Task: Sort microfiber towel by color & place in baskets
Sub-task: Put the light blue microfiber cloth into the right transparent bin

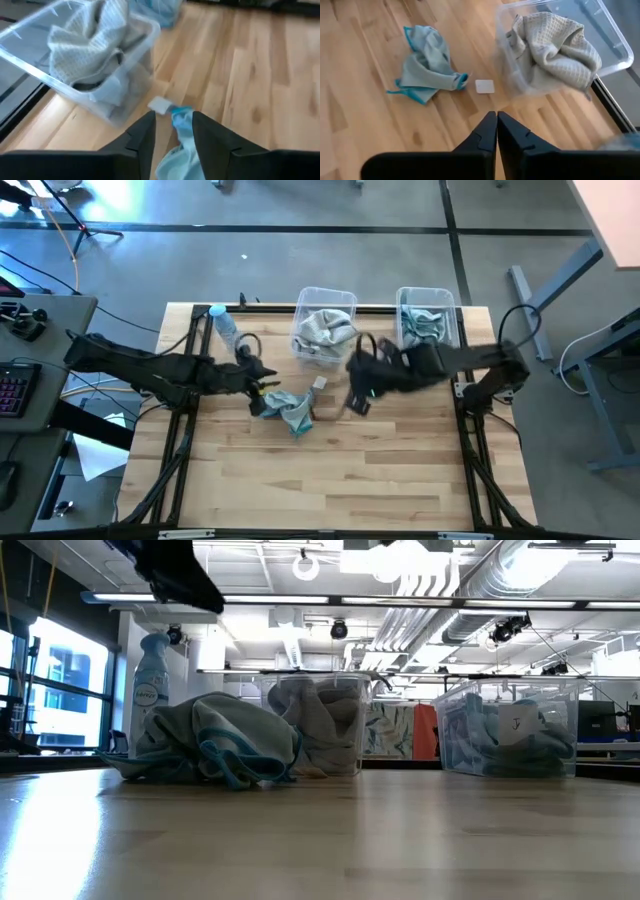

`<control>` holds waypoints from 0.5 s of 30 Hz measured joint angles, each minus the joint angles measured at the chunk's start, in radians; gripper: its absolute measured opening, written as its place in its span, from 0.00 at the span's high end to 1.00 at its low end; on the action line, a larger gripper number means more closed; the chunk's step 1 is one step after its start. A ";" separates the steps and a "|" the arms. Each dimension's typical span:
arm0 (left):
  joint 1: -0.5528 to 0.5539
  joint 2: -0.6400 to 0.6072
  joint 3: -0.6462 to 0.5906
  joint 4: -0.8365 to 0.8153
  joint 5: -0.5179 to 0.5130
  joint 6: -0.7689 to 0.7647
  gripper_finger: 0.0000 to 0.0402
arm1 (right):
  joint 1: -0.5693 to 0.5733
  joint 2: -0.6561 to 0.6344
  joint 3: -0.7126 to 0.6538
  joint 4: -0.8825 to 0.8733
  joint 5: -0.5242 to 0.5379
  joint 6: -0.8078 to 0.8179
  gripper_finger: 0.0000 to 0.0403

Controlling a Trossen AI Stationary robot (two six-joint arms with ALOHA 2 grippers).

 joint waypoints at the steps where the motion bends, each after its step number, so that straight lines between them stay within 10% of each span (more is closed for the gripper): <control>1: 0.000 0.019 0.000 -0.008 0.005 0.012 0.70 | 0.035 0.000 0.000 -0.011 0.030 0.044 0.99; 15: 0.073 0.272 -0.001 -0.063 0.305 0.165 0.69 | 0.383 0.014 -0.156 -0.002 0.237 0.616 1.00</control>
